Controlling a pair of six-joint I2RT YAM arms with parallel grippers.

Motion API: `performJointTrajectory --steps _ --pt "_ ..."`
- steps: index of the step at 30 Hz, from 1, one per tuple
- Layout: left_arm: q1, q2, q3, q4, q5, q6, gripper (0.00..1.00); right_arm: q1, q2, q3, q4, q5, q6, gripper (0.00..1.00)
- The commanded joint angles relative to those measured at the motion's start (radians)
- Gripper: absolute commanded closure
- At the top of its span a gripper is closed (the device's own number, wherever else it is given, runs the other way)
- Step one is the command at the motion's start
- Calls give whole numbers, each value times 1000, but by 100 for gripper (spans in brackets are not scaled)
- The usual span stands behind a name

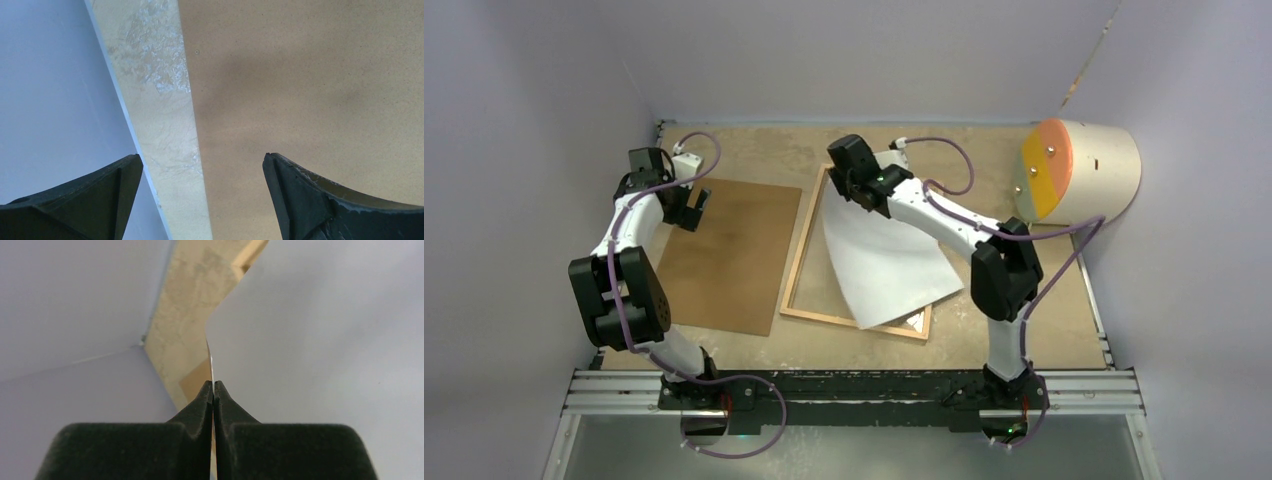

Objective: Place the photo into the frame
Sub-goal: Turn over the photo from the photo frame.

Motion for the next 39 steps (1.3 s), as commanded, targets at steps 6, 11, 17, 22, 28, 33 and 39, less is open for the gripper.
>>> performJointTrajectory --steps 6,11,17,22,28,33,39 --pt "-22 -39 4 -23 42 3 0 46 154 294 -163 292 161 100" --pt "-31 -53 1 -29 44 11 0 48 189 377 -313 379 157 100" --pt "-35 -49 -9 -24 42 10 0 48 123 263 -316 461 141 100" --pt "-36 -52 -12 -19 35 15 0 42 113 267 -389 506 144 100" --pt "-37 -56 -13 -13 20 24 0 16 91 202 -337 483 95 100" --pt "-37 -57 -20 -10 18 28 0 0 85 162 -204 465 -96 100" --pt "-37 -52 -23 -2 13 33 0 -21 117 189 -121 412 -287 100"
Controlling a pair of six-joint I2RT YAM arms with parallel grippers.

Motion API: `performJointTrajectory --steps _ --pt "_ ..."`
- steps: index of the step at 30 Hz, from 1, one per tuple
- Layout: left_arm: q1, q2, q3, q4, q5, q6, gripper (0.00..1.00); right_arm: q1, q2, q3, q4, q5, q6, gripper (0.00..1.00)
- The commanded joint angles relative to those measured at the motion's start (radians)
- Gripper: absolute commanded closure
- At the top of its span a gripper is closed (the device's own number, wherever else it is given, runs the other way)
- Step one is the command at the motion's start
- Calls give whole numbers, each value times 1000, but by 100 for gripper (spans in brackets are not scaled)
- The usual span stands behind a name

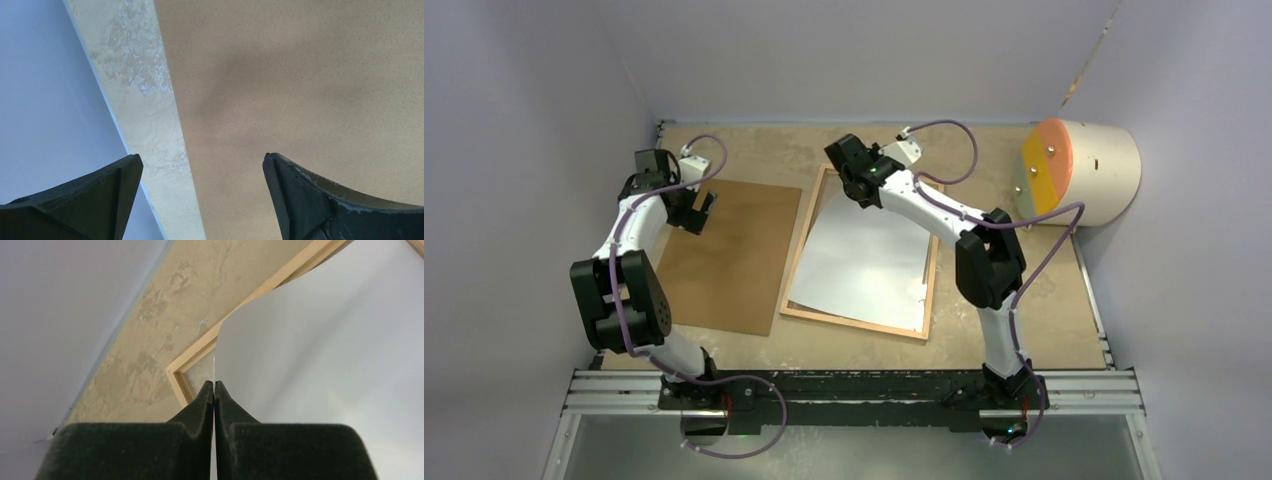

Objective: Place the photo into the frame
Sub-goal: Turn over the photo from the photo frame.

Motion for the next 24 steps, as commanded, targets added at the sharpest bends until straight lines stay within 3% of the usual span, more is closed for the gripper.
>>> performJointTrajectory --steps 1,5,12,18,24 --pt "-6 -32 -4 21 -4 24 0 -20 -14 22 112 -42 -214 100" --pt "-6 -31 1 19 -5 26 0 -30 49 77 221 -167 -407 100" --pt "-6 -30 -5 23 -15 38 0 -29 196 267 175 -320 -581 100" --pt "-6 -27 -4 26 -13 39 0 -29 174 228 141 -307 -585 100" --pt "-6 -26 1 18 -3 36 0 -22 113 159 38 -166 -400 100"
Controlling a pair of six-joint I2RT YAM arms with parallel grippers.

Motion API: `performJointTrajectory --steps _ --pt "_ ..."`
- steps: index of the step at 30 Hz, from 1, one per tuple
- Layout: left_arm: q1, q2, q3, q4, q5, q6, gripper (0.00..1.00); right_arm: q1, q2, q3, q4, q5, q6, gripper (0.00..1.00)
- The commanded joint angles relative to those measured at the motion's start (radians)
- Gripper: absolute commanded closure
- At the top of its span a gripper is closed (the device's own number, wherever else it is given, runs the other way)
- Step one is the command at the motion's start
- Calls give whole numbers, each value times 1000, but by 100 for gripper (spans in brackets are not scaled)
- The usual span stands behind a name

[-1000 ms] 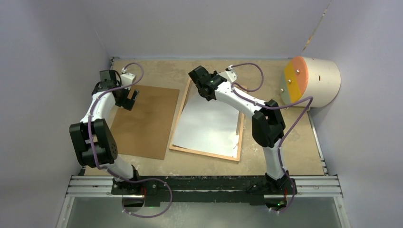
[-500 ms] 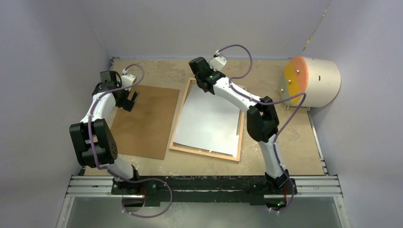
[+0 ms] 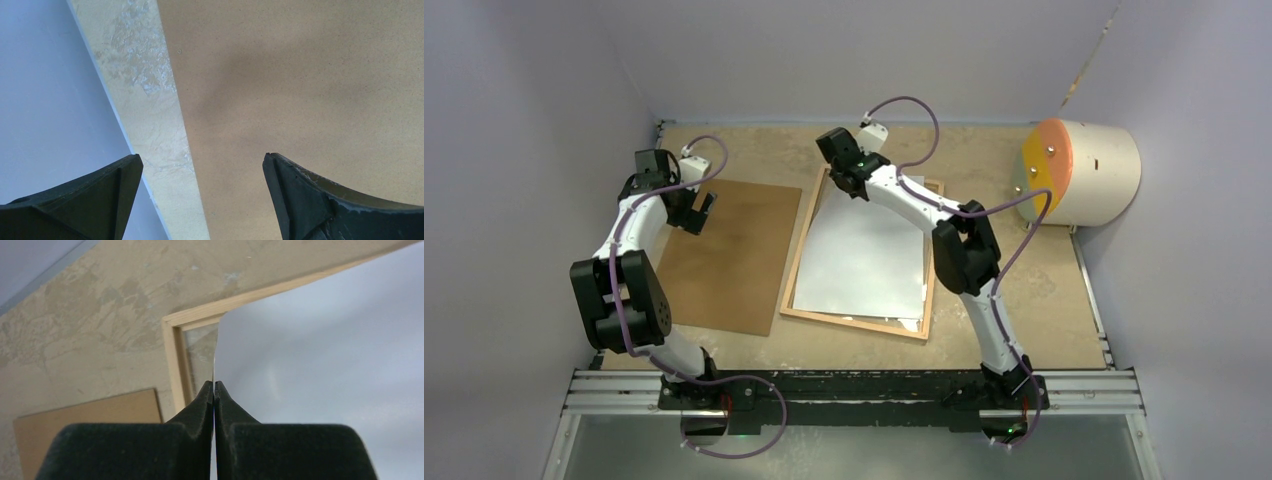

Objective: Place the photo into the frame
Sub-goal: Turn over the photo from the photo frame.

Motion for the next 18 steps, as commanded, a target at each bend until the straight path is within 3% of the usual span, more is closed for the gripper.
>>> performJointTrajectory --steps 1,8,18 --pt "-6 -27 2 14 8 17 0 9 -101 -50 -116 138 150 100" --pt "-6 -37 3 10 0 30 0 9 -102 -9 -241 208 285 100" --pt "-7 -37 0 11 4 31 0 8 -78 4 -204 155 246 100"
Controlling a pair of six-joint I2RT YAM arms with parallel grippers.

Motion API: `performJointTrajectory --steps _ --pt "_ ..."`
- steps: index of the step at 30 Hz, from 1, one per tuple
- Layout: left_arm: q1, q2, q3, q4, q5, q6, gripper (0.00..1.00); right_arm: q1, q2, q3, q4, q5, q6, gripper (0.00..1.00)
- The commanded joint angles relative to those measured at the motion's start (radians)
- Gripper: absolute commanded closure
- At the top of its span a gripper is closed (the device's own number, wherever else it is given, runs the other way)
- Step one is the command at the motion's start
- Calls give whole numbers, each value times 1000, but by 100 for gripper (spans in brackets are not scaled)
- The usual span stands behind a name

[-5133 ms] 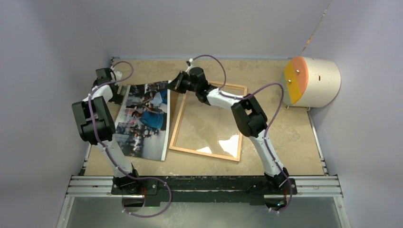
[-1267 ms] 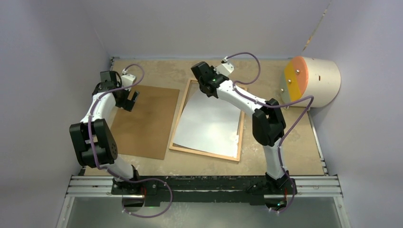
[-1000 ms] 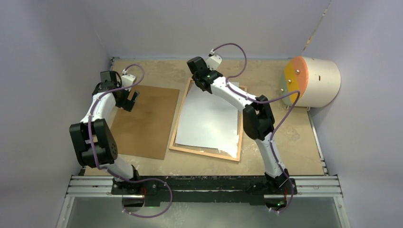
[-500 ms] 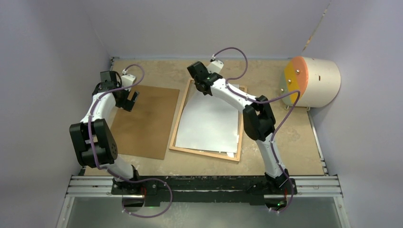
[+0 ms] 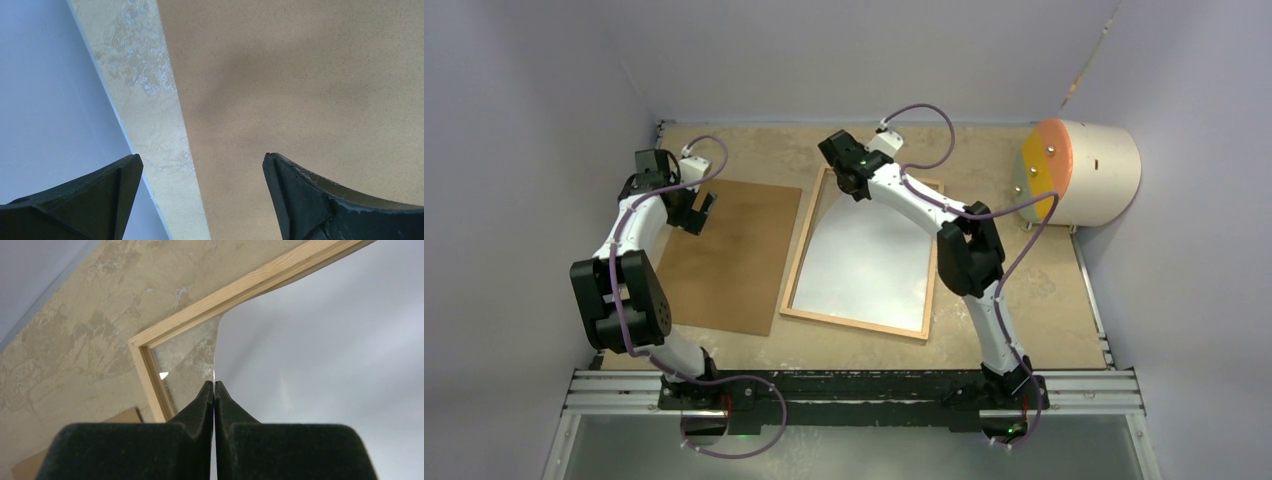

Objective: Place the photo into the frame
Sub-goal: Turn over the photo from the photo frame.

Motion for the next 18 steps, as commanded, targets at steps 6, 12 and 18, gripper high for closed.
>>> performJointTrajectory --steps 6,12,18 --pt "-6 -37 -4 13 1 31 0 0 -47 -17 91 -60 -21 45" --pt "-5 -37 -8 7 2 38 0 -1 -57 -32 202 -94 -94 1" --pt "-6 -35 -16 10 -5 43 0 -1 -57 -35 231 -139 -118 1"
